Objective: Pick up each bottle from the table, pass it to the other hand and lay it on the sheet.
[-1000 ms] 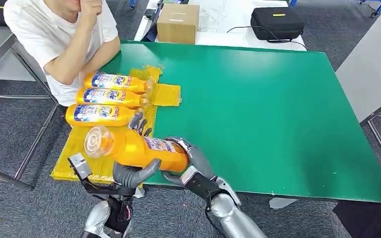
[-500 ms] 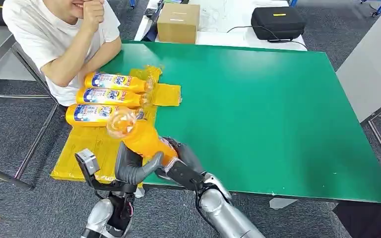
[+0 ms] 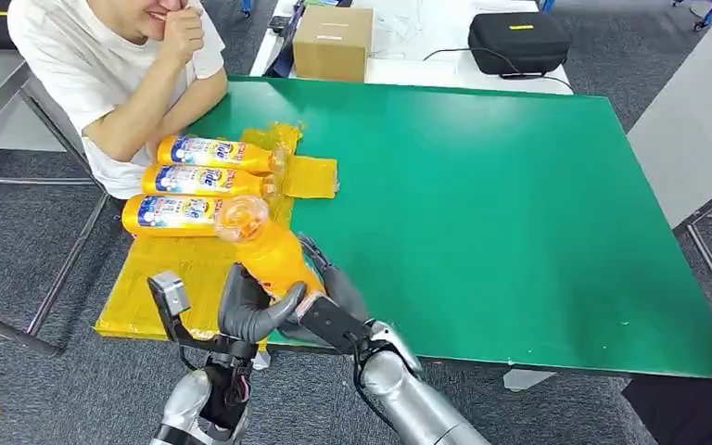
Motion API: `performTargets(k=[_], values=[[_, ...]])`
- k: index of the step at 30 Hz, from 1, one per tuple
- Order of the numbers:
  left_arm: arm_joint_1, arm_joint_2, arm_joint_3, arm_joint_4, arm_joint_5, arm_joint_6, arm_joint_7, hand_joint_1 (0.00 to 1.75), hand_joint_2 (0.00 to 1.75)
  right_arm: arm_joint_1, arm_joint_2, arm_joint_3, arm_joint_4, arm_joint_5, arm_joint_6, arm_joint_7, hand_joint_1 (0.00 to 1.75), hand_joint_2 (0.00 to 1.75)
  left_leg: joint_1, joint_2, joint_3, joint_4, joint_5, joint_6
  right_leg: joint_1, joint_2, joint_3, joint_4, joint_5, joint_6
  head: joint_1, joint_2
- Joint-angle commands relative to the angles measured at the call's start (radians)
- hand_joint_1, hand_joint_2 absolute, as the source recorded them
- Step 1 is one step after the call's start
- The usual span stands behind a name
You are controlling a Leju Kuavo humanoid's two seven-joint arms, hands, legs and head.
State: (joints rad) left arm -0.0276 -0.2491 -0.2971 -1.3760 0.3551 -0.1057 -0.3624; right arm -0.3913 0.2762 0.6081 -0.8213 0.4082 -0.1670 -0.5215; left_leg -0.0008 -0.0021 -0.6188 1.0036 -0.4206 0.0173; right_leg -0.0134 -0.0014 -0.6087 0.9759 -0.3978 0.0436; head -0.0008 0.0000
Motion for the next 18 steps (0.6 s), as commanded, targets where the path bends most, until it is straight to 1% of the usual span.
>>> performTargets(k=[1, 2, 3, 4, 5, 6, 7, 8, 9, 10, 11, 13, 14, 15, 16, 17, 18], values=[[-0.076, 0.050, -0.002, 0.071, -0.106, 0.128, -0.047, 1.75, 1.75, -0.030, -0.028, 0.036, 0.042, 0.023, -0.090, -0.040, 0.00, 0.00, 0.000, -0.001, 0.004, -0.001, -0.001, -0.001, 0.000, -0.001, 0.004, -0.001, -0.001, -0.001, 0.000, 0.000], [-0.082, 0.052, 0.004, 0.074, -0.102, 0.126, -0.046, 1.75, 1.75, -0.028, -0.031, 0.037, 0.040, 0.023, -0.090, -0.042, 0.00, 0.00, 0.001, -0.001, 0.006, -0.001, -0.002, -0.001, 0.001, -0.001, 0.007, -0.001, -0.002, -0.002, 0.000, 0.000], [-0.092, 0.060, 0.009, 0.079, -0.123, 0.137, -0.053, 1.75, 1.75, -0.023, -0.036, 0.036, 0.034, 0.021, -0.090, -0.045, 0.00, 0.00, 0.001, -0.001, 0.005, -0.001, -0.001, -0.001, 0.001, -0.001, 0.005, -0.001, -0.001, -0.002, 0.000, 0.000], [-0.108, 0.081, 0.002, 0.084, -0.241, 0.221, -0.098, 1.75, 1.75, -0.015, -0.040, 0.029, 0.022, 0.017, -0.094, -0.052, 0.00, 0.00, 0.001, -0.001, 0.004, -0.001, -0.001, -0.001, 0.001, -0.001, 0.004, -0.001, -0.001, -0.001, 0.000, 0.000], [-0.124, 0.100, 0.008, 0.089, -0.322, 0.275, -0.107, 1.75, 1.75, -0.007, -0.046, 0.028, 0.010, 0.034, -0.124, -0.059, 0.00, 0.00, 0.000, -0.001, 0.002, -0.001, 0.000, -0.001, 0.000, -0.001, 0.003, -0.001, 0.000, -0.001, 0.000, 0.000], [-0.144, 0.120, 0.032, 0.095, -0.371, 0.296, -0.116, 1.75, 1.75, 0.005, -0.053, 0.018, -0.006, 0.032, -0.129, -0.060, 0.00, 0.00, 0.000, -0.001, 0.002, -0.001, 0.000, -0.001, 0.000, -0.002, 0.003, -0.001, 0.000, -0.001, 0.000, 0.000], [-0.158, 0.132, 0.056, 0.106, -0.409, 0.309, -0.113, 1.75, 1.75, 0.018, -0.057, 0.001, -0.021, 0.025, -0.143, -0.070, 0.00, 0.00, 0.001, -0.002, 0.006, -0.002, -0.001, -0.001, 0.001, -0.002, 0.006, -0.001, -0.002, -0.002, 0.000, 0.000], [-0.174, 0.140, 0.077, 0.120, -0.467, 0.335, -0.117, 1.75, 1.75, 0.027, -0.060, -0.013, -0.030, 0.025, -0.157, -0.078, 0.00, 0.00, 0.001, -0.002, 0.005, -0.002, 0.000, -0.001, 0.001, -0.002, 0.005, -0.001, -0.001, -0.002, 0.000, 0.000], [-0.193, 0.152, 0.097, 0.136, -0.527, 0.352, -0.127, 1.75, 1.75, 0.040, -0.059, -0.047, -0.041, -0.007, -0.154, -0.096, 0.00, 0.00, 0.000, -0.002, 0.003, -0.002, 0.000, -0.001, 0.000, -0.002, 0.003, -0.001, -0.001, -0.001, 0.000, 0.000], [-0.211, 0.159, 0.111, 0.153, -0.560, 0.357, -0.131, 1.75, 1.75, 0.052, -0.052, -0.097, -0.050, -0.072, -0.132, -0.129, 0.00, 0.00, 0.001, -0.002, 0.006, -0.002, -0.001, -0.002, 0.001, -0.002, 0.007, -0.001, -0.002, -0.002, 0.000, 0.000], [-0.226, 0.160, 0.128, 0.172, -0.589, 0.369, -0.133, 1.75, 1.75, 0.055, -0.047, -0.132, -0.046, -0.103, -0.132, -0.136, 0.00, 0.00, 0.001, -0.002, 0.005, -0.002, 0.000, -0.002, 0.001, -0.002, 0.005, -0.001, -0.001, -0.002, 0.000, 0.000], [-0.247, 0.177, 0.153, 0.214, -0.666, 0.396, -0.101, 1.75, 1.75, 0.071, -0.045, -0.194, -0.049, -0.120, -0.191, -0.151, 0.00, 0.00, 0.000, -0.002, 0.003, -0.001, 0.001, -0.001, 0.001, -0.002, 0.003, -0.001, 0.000, -0.001, 0.000, 0.000], [-0.253, 0.186, 0.161, 0.237, -0.703, 0.396, -0.077, 1.75, 1.75, 0.083, -0.048, -0.211, -0.056, -0.126, -0.187, -0.155, 0.00, 0.00, 0.001, -0.003, 0.005, -0.001, 0.000, -0.001, 0.001, -0.003, 0.005, -0.001, -0.001, -0.002, 0.000, 0.000], [-0.253, 0.185, 0.171, 0.247, -0.706, 0.394, -0.079, 1.75, 1.75, 0.088, -0.051, -0.214, -0.059, -0.126, -0.184, -0.156, 0.00, 0.00, 0.001, -0.003, 0.004, -0.002, 0.000, -0.001, 0.001, -0.003, 0.005, -0.001, -0.001, -0.001, 0.000, 0.000], [-0.260, 0.192, 0.174, 0.272, -0.763, 0.413, -0.078, 1.75, 1.75, 0.097, -0.051, -0.223, -0.066, -0.117, -0.189, -0.164, 0.00, 0.00, 0.001, -0.003, 0.007, -0.002, -0.001, -0.002, 0.001, -0.003, 0.007, -0.001, -0.002, -0.002, 0.000, 0.000], [-0.274, 0.210, 0.158, 0.307, -0.836, 0.429, -0.044, 1.75, 1.75, 0.102, -0.053, -0.227, -0.070, -0.117, -0.180, -0.164, 0.00, 0.00, 0.001, -0.002, 0.006, -0.002, -0.001, -0.001, 0.001, -0.002, 0.006, -0.001, -0.002, -0.002, 0.000, 0.000], [-0.275, 0.215, 0.164, 0.311, -0.833, 0.429, -0.046, 1.75, 1.75, 0.104, -0.053, -0.227, -0.070, -0.117, -0.179, -0.164, 0.00, 0.00, 0.001, -0.002, 0.008, -0.002, -0.001, -0.002, 0.001, -0.002, 0.008, -0.001, -0.002, -0.002, 0.000, 0.000]])
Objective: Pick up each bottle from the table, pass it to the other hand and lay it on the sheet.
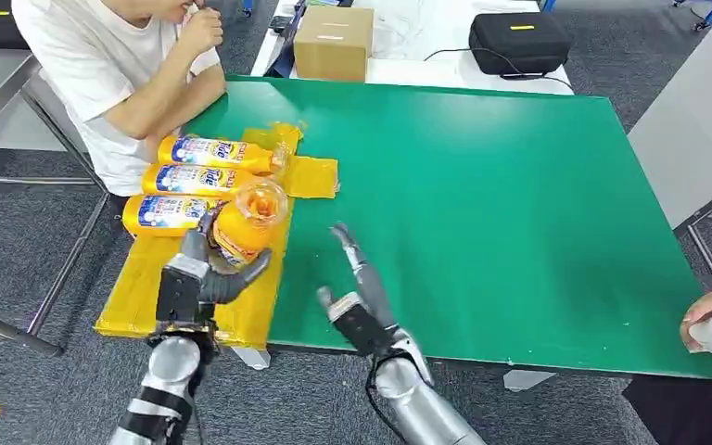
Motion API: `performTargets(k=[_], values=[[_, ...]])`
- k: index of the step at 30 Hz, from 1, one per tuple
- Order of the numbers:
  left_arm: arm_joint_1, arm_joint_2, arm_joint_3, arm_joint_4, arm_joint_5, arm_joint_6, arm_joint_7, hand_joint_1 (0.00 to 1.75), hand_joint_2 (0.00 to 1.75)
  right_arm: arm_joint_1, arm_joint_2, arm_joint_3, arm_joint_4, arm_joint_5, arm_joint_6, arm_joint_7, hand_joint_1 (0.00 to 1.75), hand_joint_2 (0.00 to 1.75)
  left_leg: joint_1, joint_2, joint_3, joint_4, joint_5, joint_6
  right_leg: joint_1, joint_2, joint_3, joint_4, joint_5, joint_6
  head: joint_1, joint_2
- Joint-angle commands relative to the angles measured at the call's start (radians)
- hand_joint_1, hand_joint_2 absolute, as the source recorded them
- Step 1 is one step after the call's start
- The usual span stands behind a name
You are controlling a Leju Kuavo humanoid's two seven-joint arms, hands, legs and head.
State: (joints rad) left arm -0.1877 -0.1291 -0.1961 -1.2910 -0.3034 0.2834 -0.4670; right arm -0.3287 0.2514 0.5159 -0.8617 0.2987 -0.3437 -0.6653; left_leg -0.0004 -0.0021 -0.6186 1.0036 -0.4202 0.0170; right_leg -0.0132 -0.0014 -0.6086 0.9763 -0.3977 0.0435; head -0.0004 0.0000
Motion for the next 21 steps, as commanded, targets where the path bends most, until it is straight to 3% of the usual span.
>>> performTargets(k=[1, 4, 6, 10, 20, 21], values=[[-0.131, 0.102, 0.059, 0.264, -0.223, 0.046, 0.079, 1.75, 1.75, 0.047, -0.028, -0.138, -0.038, -0.008, 0.008, -0.020, 0.00, 0.00, 0.000, -0.001, 0.004, -0.001, 0.000, -0.001, 0.000, -0.001, 0.003, -0.001, -0.001, -0.001, 0.000, 0.000], [-0.166, 0.161, 0.020, 0.372, -0.440, 0.051, 0.186, 1.75, 1.75, 0.066, -0.024, -0.141, -0.067, 0.000, 0.035, -0.015, 0.00, 0.00, 0.000, -0.003, 0.006, -0.002, -0.001, -0.002, 0.001, -0.003, 0.007, -0.001, -0.002, -0.002, 0.000, 0.000], [-0.166, 0.162, 0.046, 0.392, -0.450, 0.043, 0.167, 1.75, 1.75, 0.076, -0.023, -0.143, -0.091, 0.001, 0.047, -0.007, 0.00, 0.00, 0.000, -0.001, 0.004, -0.001, -0.001, -0.001, 0.000, -0.001, 0.004, -0.001, -0.001, -0.001, 0.000, 0.000], [-0.116, 0.189, 0.046, 0.365, -0.597, 0.010, 0.248, 1.75, 1.75, 0.114, -0.022, -0.167, -0.165, -0.013, 0.077, -0.003, 0.00, 0.00, 0.001, 0.002, 0.006, -0.001, -0.002, -0.002, 0.001, 0.001, 0.005, 0.000, -0.002, -0.002, 0.000, 0.000], [-0.105, 0.187, 0.044, 0.380, -0.674, -0.046, 0.239, 1.75, 1.75, 0.102, -0.017, -0.190, -0.149, -0.024, 0.118, -0.016, 0.00, 0.00, 0.000, 0.002, 0.004, -0.001, -0.002, -0.001, 0.000, 0.001, 0.004, 0.000, -0.001, -0.002, 0.000, 0.000], [-0.126, 0.173, 0.043, 0.410, -0.678, -0.058, 0.238, 1.64, 1.75, 0.095, -0.011, -0.190, -0.146, -0.026, 0.124, -0.024, 0.00, 0.00, 0.000, 0.001, 0.002, -0.001, -0.001, -0.001, 0.000, 0.000, 0.002, -0.001, -0.001, -0.001, 0.000, 0.000]])
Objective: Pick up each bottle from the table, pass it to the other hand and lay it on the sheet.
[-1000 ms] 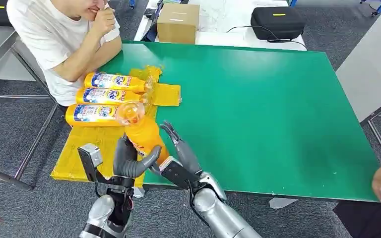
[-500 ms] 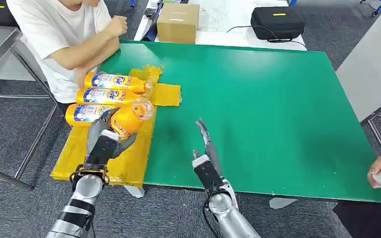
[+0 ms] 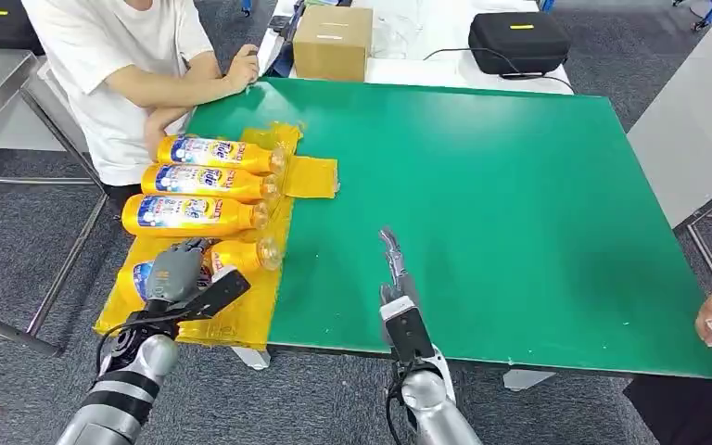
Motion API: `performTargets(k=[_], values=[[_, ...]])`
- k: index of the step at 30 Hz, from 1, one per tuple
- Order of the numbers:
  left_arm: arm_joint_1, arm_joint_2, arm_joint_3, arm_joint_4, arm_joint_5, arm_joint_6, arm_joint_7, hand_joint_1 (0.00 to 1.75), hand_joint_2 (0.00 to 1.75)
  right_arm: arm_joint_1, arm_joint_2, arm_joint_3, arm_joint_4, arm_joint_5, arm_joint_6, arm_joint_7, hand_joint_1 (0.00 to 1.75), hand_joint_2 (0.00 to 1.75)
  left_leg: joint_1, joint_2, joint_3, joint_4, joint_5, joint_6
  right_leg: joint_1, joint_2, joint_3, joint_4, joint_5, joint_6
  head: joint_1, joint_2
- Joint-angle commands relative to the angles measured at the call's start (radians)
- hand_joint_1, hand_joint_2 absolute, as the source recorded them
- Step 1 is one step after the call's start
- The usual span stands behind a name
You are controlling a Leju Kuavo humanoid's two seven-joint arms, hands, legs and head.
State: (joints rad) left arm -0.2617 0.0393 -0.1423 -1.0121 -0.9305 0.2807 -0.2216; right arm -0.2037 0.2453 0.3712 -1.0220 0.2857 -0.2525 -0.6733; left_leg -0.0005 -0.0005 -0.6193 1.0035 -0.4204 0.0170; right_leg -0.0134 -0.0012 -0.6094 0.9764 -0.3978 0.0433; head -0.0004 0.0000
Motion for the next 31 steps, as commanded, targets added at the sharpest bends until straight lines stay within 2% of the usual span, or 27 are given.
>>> performTargets(k=[1, 3, 4, 5, 6, 7, 10, 12, 16, 22, 25, 27, 31], values=[[-0.067, -0.003, -0.010, 0.156, -0.049, -0.061, -0.006, 1.61, 1.75, -0.033, -0.003, -0.045, 0.016, -0.013, 0.036, -0.018, 0.00, 0.00, 0.001, -0.001, 0.005, 0.000, -0.001, -0.001, 0.001, -0.001, 0.005, 0.000, -0.002, -0.002, 0.000, 0.000], [-0.111, -0.011, -0.027, 0.216, -0.040, -0.103, -0.017, 1.38, 1.75, -0.046, 0.002, -0.031, 0.024, -0.013, 0.052, -0.021, 0.00, 0.00, 0.000, -0.002, 0.003, -0.001, 0.000, -0.001, 0.000, -0.002, 0.003, 0.000, -0.001, -0.001, 0.000, 0.000], [-0.125, -0.013, -0.042, 0.240, -0.049, -0.104, -0.025, 0.79, 1.75, -0.048, 0.002, -0.026, 0.025, -0.013, 0.057, -0.023, 0.00, 0.00, 0.001, -0.002, 0.005, 0.000, -0.001, -0.001, 0.001, -0.002, 0.005, 0.000, -0.002, -0.002, 0.000, 0.000], [-0.131, -0.013, -0.052, 0.250, -0.051, -0.111, -0.028, 0.49, 1.75, -0.050, 0.001, -0.022, 0.026, -0.010, 0.058, -0.025, 0.00, 0.00, 0.000, -0.002, 0.004, -0.001, 0.000, -0.001, 0.000, -0.001, 0.003, 0.000, -0.001, -0.001, 0.000, 0.000], [-0.136, -0.014, -0.065, 0.259, -0.056, -0.119, -0.030, 0.10, 1.75, -0.051, 0.001, -0.022, 0.029, -0.010, 0.054, -0.025, 0.00, 0.00, 0.001, -0.002, 0.006, 0.000, -0.001, -0.001, 0.001, -0.002, 0.006, 0.000, -0.002, -0.002, 0.000, 0.000], [-0.141, -0.013, -0.079, 0.269, -0.062, -0.131, -0.029, 0.00, 1.75, -0.054, 0.000, -0.022, 0.036, -0.012, 0.058, -0.025, 0.00, 0.00, 0.000, -0.002, 0.005, -0.001, 0.000, -0.001, 0.000, -0.002, 0.005, 0.000, -0.001, -0.002, 0.000, 0.000], [-0.139, -0.012, -0.079, 0.270, -0.062, -0.132, -0.029, 0.00, 1.75, -0.054, -0.001, -0.023, 0.036, -0.012, 0.058, -0.025, 0.00, 0.00, 0.000, -0.001, 0.005, -0.001, 0.000, -0.001, 0.001, -0.001, 0.005, 0.000, -0.001, -0.001, 0.000, 0.000], [-0.152, 0.016, -0.134, 0.286, -0.100, -0.152, -0.030, 0.00, 1.75, -0.061, -0.005, -0.016, 0.042, -0.019, 0.063, -0.025, 0.00, 0.00, 0.001, -0.001, 0.005, 0.000, -0.001, -0.001, 0.001, -0.001, 0.006, 0.000, -0.001, -0.001, 0.000, 0.000], [-0.151, 0.012, -0.155, 0.266, -0.125, -0.097, -0.030, 0.00, 1.75, -0.059, -0.010, -0.010, 0.036, -0.025, 0.053, -0.025, 0.00, 0.00, 0.001, -0.001, 0.007, -0.001, -0.001, -0.001, 0.001, 0.000, 0.007, 0.000, -0.002, -0.002, 0.000, 0.000], [-0.069, 0.024, -0.163, 0.037, -0.104, -0.062, -0.037, 0.00, 1.75, -0.046, -0.015, -0.012, 0.021, -0.021, 0.049, -0.025, 0.00, 0.00, 0.000, -0.001, 0.004, 0.000, 0.000, -0.001, 0.000, 0.000, 0.004, 0.000, 0.000, -0.001, 0.000, 0.000], [-0.024, 0.005, -0.140, -0.109, -0.065, -0.016, -0.046, 0.00, 1.75, -0.031, -0.013, -0.015, 0.009, -0.013, 0.039, -0.025, 0.00, 0.00, 0.001, -0.002, 0.005, 0.001, -0.002, -0.001, 0.001, 0.000, 0.006, 0.001, -0.002, -0.002, 0.000, 0.000], [0.012, -0.035, -0.106, -0.234, 0.043, 0.040, -0.100, 0.00, 1.75, -0.023, -0.008, -0.016, 0.009, -0.003, 0.042, -0.025, 0.00, 0.00, 0.001, -0.003, 0.002, 0.001, 0.000, -0.001, 0.001, -0.001, 0.003, 0.000, -0.001, -0.001, 0.000, 0.000], [0.017, -0.037, -0.111, -0.261, 0.046, 0.032, -0.090, 0.00, 1.75, -0.022, -0.007, -0.015, 0.009, -0.001, 0.041, -0.025, 0.00, 0.00, 0.001, -0.003, 0.004, 0.001, -0.001, -0.001, 0.001, -0.001, 0.005, 0.001, -0.002, -0.001, 0.000, 0.000]])
